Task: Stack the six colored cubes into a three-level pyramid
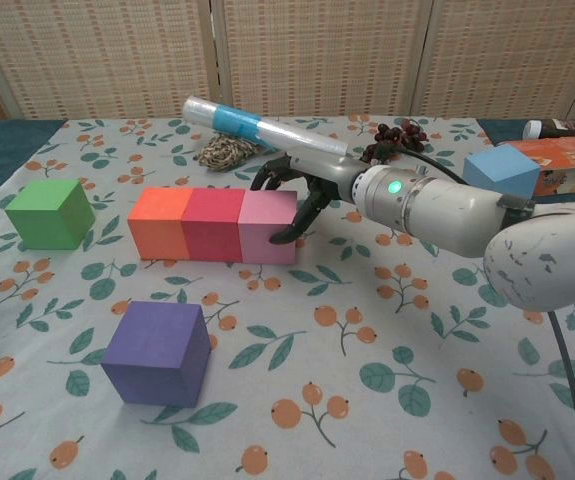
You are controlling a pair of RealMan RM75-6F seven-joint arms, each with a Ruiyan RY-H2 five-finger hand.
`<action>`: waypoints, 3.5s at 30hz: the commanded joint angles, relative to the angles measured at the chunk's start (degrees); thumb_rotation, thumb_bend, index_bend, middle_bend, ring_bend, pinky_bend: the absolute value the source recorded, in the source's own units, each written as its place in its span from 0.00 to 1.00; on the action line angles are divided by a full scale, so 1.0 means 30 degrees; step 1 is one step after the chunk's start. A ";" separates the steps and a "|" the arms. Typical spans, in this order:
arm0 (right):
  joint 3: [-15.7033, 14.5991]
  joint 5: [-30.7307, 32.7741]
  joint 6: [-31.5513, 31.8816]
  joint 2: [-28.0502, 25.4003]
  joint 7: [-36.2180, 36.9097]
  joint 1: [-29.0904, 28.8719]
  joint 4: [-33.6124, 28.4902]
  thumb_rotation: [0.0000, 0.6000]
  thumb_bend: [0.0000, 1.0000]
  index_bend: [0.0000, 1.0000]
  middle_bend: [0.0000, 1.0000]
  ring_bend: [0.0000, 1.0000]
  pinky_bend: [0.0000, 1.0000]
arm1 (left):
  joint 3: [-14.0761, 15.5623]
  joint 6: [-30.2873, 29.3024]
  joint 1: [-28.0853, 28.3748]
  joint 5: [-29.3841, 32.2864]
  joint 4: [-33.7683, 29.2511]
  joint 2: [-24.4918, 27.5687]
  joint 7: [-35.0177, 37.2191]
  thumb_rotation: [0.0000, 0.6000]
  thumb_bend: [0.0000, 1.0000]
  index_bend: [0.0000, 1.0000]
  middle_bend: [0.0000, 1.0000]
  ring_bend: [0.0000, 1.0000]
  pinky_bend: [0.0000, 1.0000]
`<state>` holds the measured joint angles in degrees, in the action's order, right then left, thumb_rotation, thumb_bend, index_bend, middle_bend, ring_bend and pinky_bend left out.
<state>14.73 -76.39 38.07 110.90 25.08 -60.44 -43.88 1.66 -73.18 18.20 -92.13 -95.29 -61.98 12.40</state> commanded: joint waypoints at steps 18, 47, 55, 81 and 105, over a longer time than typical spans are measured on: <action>0.0041 0.0039 -0.0061 0.0212 0.0042 -0.0111 0.0373 1.00 0.11 0.36 0.31 0.08 0.00 | 0.0067 0.0049 0.0026 -0.0070 0.0066 -0.0044 0.0133 1.00 0.33 0.00 0.05 0.00 0.04; 0.0053 0.0377 -0.0735 -0.0299 -0.0300 -0.0091 -0.0418 1.00 0.07 0.00 0.11 0.00 0.00 | 0.0073 0.0062 0.0082 -0.0133 0.0011 0.0038 -0.0003 1.00 0.33 0.00 0.04 0.00 0.04; 0.0187 0.0278 0.0506 -0.2605 -0.1209 0.0735 -0.3629 1.00 0.05 0.00 0.01 0.00 0.00 | -0.0334 0.1011 0.0849 0.0170 -0.0042 0.0301 0.0156 1.00 0.33 0.00 0.03 0.00 0.04; -0.3109 -0.1858 1.0167 -1.7925 -0.7073 1.0758 -1.9748 1.00 0.05 0.00 0.00 0.00 0.00 | -0.2883 1.0249 0.6485 0.6600 0.4695 -0.1932 -0.3142 1.00 0.35 0.00 0.00 0.00 0.02; -0.3725 -0.3534 1.1602 -1.7078 -0.5552 1.2539 -1.8330 1.00 0.05 0.00 0.00 0.00 0.00 | -0.3007 1.4205 0.9011 0.9628 1.0026 -0.4825 -0.4192 1.00 0.34 0.02 0.06 0.06 0.06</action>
<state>3.54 -86.97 72.87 59.64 8.40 -22.84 -98.91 -7.35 -30.59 45.21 -63.25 -65.25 -76.42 -0.20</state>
